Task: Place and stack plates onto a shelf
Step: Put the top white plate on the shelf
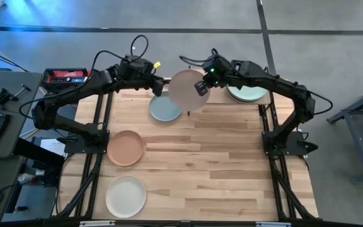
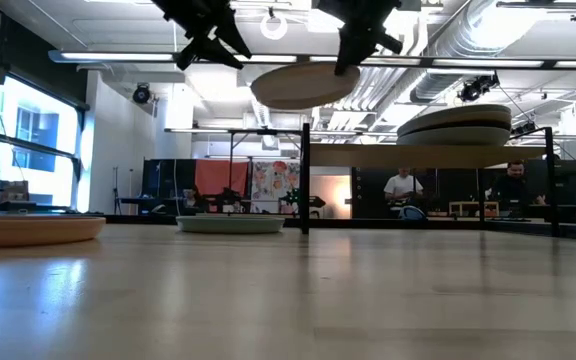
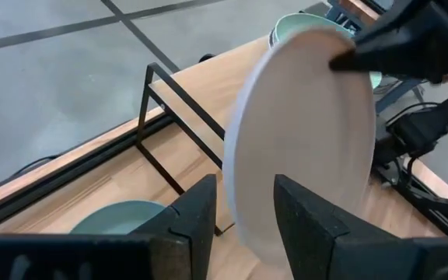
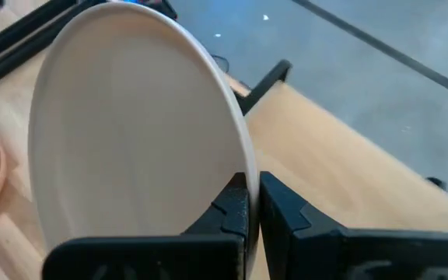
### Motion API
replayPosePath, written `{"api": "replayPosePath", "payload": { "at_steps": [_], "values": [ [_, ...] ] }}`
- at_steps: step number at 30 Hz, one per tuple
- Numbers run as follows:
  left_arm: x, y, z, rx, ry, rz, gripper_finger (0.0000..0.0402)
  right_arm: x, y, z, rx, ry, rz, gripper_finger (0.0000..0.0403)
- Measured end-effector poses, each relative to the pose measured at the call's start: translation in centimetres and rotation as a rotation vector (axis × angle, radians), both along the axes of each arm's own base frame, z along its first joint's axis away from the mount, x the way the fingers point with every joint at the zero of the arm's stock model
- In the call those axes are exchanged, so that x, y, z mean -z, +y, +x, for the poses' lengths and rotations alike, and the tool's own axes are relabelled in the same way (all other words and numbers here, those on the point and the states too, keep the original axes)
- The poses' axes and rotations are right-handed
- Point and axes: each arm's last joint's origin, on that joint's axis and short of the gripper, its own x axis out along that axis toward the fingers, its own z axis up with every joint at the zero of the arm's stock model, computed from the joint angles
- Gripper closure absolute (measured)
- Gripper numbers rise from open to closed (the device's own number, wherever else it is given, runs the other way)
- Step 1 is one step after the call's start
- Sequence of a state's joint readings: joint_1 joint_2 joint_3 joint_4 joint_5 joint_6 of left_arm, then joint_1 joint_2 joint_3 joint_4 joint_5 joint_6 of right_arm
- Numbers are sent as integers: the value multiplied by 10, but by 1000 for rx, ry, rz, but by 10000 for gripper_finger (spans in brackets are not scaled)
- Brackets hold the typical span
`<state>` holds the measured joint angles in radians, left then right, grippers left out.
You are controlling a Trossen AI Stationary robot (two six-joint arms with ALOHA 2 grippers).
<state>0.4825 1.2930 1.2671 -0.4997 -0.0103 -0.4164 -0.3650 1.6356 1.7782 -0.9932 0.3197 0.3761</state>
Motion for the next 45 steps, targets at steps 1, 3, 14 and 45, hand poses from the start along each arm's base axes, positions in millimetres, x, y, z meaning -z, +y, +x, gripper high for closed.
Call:
{"api": "replayPosePath", "payload": {
  "at_steps": [1, 3, 14, 45],
  "values": [
    [0, 1, 0, 0, -3, 0, 284, -3, -2, -5, 10, 0, -13, 403],
    [-1, 1, 0, 0, -7, 3, 284, -10, -7, -15, 44, 1, -39, 403],
    [-5, 2, 2, -1, -49, 25, 284, -19, -54, -59, 148, 77, -82, 403],
    [-5, 1, 2, -3, -45, 24, 284, 23, -63, -58, 238, 156, 152, 403]
  ]
}}
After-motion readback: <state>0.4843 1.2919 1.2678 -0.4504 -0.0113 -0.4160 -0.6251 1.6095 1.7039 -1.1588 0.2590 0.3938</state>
